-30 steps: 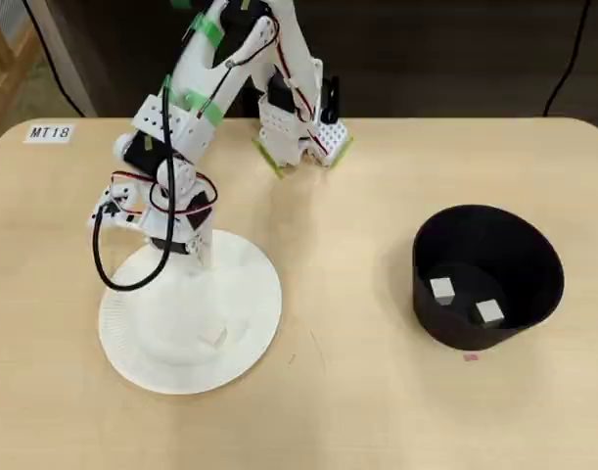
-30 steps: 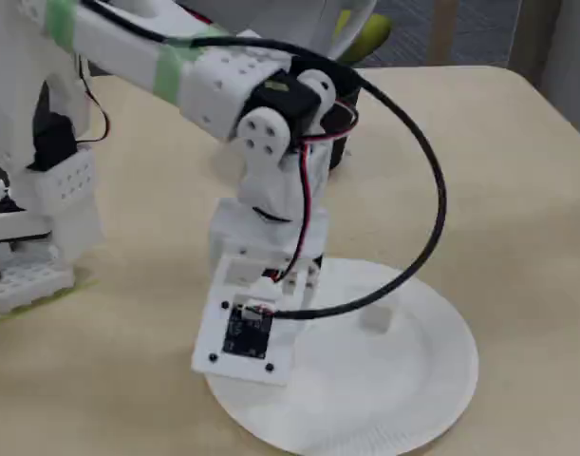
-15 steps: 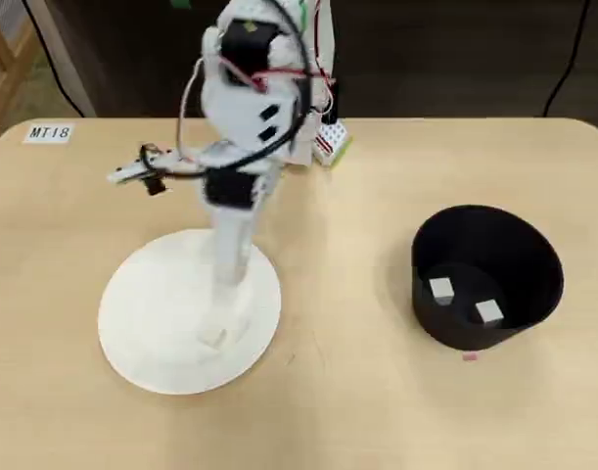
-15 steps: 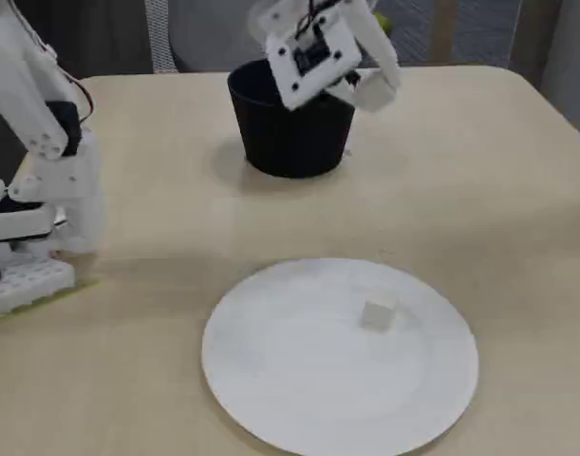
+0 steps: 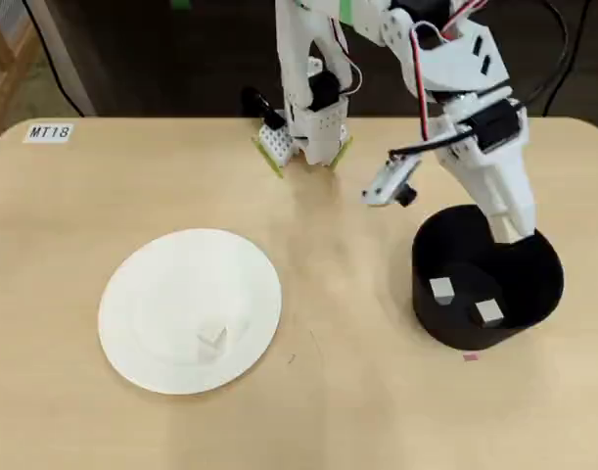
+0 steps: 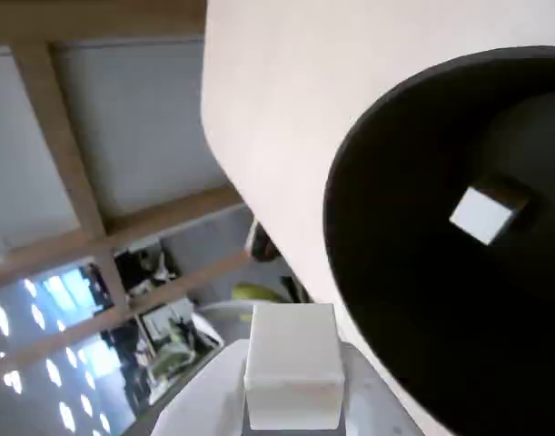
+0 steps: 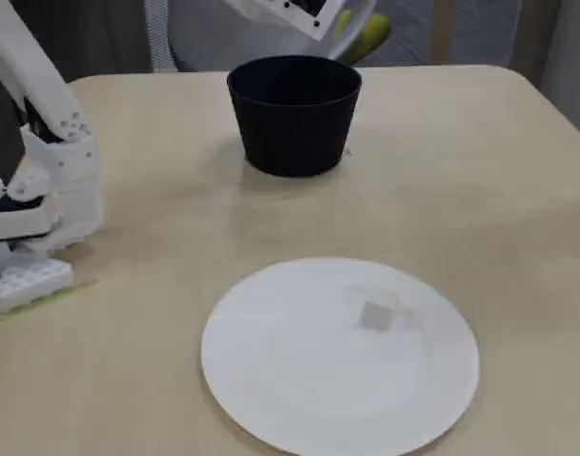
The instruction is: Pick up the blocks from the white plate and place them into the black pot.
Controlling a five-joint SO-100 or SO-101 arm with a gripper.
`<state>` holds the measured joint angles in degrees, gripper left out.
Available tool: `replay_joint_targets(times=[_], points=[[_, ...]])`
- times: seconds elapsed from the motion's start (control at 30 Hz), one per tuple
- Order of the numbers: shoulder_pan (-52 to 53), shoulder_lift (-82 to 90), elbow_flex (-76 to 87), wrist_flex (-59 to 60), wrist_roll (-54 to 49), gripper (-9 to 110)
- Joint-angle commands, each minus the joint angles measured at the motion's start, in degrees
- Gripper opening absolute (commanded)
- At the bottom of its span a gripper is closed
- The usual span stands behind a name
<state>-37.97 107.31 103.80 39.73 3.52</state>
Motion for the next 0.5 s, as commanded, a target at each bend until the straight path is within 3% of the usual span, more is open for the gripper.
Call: replay_joint_targets(times=[0.0, 0.17, 0.33, 0.47], points=[[-0.7, -3.08, 0.35, -3.78, -1.76, -2], [-0.09, -5.19, 0.44, -3.08, -2.02, -2], [0.18, -4.92, 0.53, 0.44, -3.25, 27], [1.67, -3.87, 0.53, 3.08, -2.55, 26]])
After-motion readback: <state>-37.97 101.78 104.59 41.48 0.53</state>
